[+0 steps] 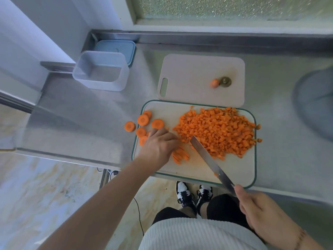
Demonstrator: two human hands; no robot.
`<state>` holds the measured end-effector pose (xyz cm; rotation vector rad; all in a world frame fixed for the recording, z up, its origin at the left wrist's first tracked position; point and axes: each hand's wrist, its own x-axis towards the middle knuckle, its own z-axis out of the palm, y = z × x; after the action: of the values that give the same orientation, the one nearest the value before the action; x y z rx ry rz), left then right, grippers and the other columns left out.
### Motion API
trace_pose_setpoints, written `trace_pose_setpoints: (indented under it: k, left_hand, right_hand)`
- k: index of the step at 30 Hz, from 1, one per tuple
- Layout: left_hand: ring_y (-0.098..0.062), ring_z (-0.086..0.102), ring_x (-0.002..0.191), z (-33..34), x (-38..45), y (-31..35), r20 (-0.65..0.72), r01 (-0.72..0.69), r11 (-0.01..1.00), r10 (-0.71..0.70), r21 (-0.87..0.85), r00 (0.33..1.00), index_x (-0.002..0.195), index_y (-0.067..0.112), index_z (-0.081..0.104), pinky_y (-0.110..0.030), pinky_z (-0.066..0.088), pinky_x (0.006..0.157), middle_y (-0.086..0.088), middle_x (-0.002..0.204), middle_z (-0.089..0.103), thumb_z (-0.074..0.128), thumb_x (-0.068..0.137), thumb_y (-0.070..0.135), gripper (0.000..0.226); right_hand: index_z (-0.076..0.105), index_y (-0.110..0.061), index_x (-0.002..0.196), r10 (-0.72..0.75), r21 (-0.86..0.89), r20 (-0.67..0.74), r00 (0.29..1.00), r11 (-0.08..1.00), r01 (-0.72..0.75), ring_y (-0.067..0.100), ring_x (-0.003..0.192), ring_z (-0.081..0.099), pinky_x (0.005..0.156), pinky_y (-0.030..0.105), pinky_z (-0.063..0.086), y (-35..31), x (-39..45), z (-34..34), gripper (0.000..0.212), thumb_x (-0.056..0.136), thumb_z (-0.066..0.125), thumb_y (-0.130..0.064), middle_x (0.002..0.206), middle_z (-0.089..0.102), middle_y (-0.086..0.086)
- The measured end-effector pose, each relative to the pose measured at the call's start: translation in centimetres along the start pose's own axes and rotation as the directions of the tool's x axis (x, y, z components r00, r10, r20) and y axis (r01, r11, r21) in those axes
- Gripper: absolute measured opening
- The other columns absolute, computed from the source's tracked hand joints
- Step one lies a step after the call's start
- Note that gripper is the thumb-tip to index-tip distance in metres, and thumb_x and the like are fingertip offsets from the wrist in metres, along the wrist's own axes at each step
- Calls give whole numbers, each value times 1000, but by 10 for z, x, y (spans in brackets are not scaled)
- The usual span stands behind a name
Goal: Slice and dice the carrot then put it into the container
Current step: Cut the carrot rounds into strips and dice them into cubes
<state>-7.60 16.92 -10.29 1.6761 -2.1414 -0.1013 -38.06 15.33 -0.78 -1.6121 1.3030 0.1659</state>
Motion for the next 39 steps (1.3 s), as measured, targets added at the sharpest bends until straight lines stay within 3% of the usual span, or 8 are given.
trace_pose_setpoints:
  k: [5,10,16,19,25,29,32,39]
  left_hand:
    - [-30,65,84,-12,-3,3,137,-99,990,112,-103,984,108,9,74,-41,55,68,-8,105,70,55,91,14,26]
    - [-30,63,94,-20,3,-8,316,-272,958,288,-94,904,121,13,68,-41,56,76,-10,127,64,81,81,23,43]
    - [-26,61,89,-13,7,-5,287,-294,947,319,-129,903,116,15,71,-37,55,72,-7,124,65,84,79,21,40]
    - [-25,59,87,-8,-4,1,237,-236,968,249,-81,939,117,16,67,-36,54,70,-6,125,64,73,88,24,31]
    - [-26,62,81,2,-36,40,57,58,995,-53,-79,997,114,12,69,-39,56,64,-6,120,65,52,101,23,24]
    - [-24,65,85,7,-40,61,-79,222,963,-236,-150,969,106,13,70,-36,57,71,-4,114,64,58,96,21,18]
    - [-23,65,91,10,-40,68,-91,329,917,-356,-227,930,103,9,70,-34,56,76,-5,113,64,58,95,23,20]
    - [-27,66,92,14,-42,74,-67,391,885,-419,-255,905,99,7,71,-40,58,74,-7,112,65,61,96,20,16]
  right_hand:
    - [26,-19,49,10,11,8,1000,1000,-10,8,45,26,51,25,24,1,2,-3,70,68,19,-86,44,23,-4]
    - [27,-19,50,5,18,16,1000,1000,-5,9,44,27,54,28,26,5,1,2,68,83,19,-79,44,26,-4]
    - [28,-21,45,24,37,47,999,999,-26,8,42,29,53,27,26,1,2,1,60,86,25,-65,41,27,-5]
    - [29,-21,45,24,24,64,998,999,-25,6,43,29,54,25,27,0,3,2,59,86,27,-64,42,28,-5]
    - [30,-16,55,23,-103,25,999,995,-20,7,44,35,49,23,26,-9,11,11,57,85,28,-65,43,32,-4]
    - [32,-15,55,20,-93,11,1000,995,-18,7,43,36,50,25,29,-9,16,16,60,85,30,-67,43,32,-4]
    - [33,-14,54,-17,-76,9,1000,997,18,7,43,36,50,22,32,-13,18,22,60,84,29,-66,44,32,-2]
    - [36,-16,52,-63,-109,26,998,992,65,7,40,41,49,19,37,-33,32,31,63,81,21,-69,38,34,-3]
